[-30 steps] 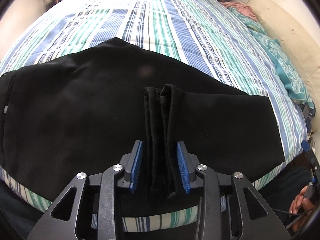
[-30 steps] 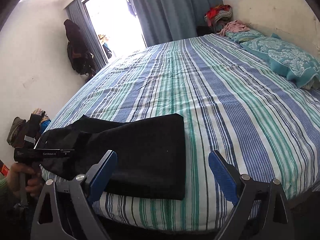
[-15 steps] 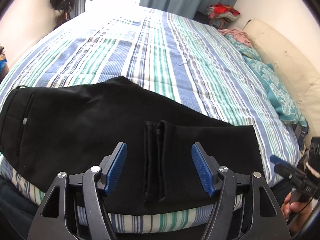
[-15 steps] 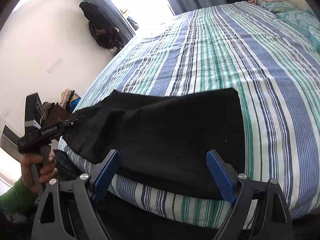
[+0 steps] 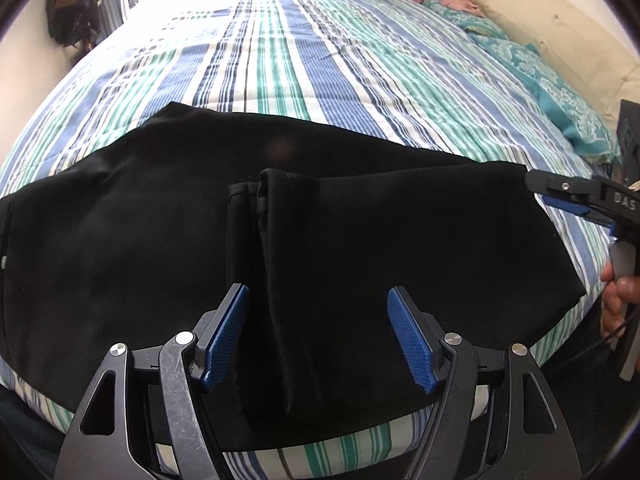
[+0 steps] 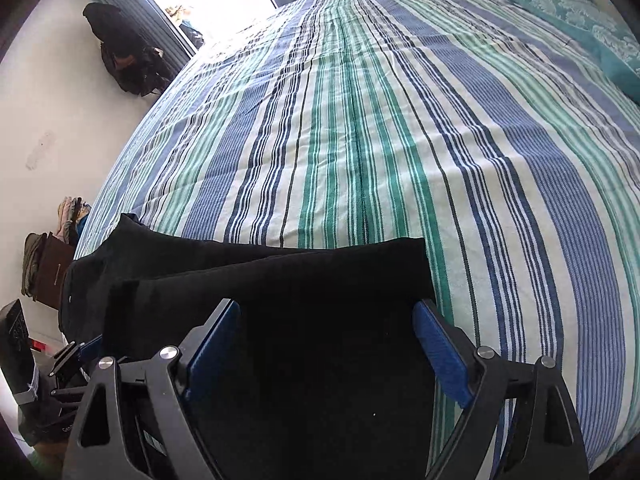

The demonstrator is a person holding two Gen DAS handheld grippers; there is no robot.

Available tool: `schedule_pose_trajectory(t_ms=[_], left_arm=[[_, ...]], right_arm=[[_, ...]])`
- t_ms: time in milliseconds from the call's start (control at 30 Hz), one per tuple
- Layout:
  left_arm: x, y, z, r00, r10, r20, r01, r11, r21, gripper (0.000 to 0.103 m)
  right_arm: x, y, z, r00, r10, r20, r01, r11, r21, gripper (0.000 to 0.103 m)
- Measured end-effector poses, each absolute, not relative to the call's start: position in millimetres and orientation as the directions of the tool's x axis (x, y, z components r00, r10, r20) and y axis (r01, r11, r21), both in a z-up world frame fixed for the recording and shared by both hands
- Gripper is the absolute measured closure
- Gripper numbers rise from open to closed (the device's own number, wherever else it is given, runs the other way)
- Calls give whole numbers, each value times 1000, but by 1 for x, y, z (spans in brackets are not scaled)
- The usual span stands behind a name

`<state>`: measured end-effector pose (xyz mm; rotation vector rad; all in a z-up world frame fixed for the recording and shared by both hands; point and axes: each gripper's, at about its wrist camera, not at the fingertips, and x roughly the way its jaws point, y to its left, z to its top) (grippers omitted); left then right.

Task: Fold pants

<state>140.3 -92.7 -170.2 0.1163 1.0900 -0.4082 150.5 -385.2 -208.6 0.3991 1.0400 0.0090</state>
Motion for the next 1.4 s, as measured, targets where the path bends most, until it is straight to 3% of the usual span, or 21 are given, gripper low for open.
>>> schedule_pose_trajectory(t_ms=[200, 367, 467, 733, 1100, 1233, 1400], left_arm=[[141, -88, -172, 401, -294, -868, 361, 921, -145, 27], [138, -89, -172, 404, -291, -867, 375, 918, -133, 23], [136, -83, -167, 410, -302, -861, 358, 921, -153, 23], [137, -32, -141, 482, -358, -800, 231, 932, -278, 19], [155, 68, -140, 500, -374, -781, -32, 893, -448, 18], [171, 115, -127, 551, -322, -770, -113, 885, -451, 18], [202, 169, -101, 559, -124, -820, -189, 944, -272, 18]], right_arm=[[71, -355, -162, 648, 209, -733, 107, 927, 359, 14], [54, -326, -215, 526, 218, -822, 91, 947, 309, 14], [59, -326, -213, 544, 193, -816, 81, 956, 280, 14], [28, -332, -161, 744, 13, -668, 121, 981, 154, 10], [31, -342, -172, 714, 19, -700, 162, 968, 191, 8], [31, -335, -175, 705, 48, -707, 127, 973, 193, 8], [31, -332, -175, 706, 57, -706, 122, 972, 200, 8]])
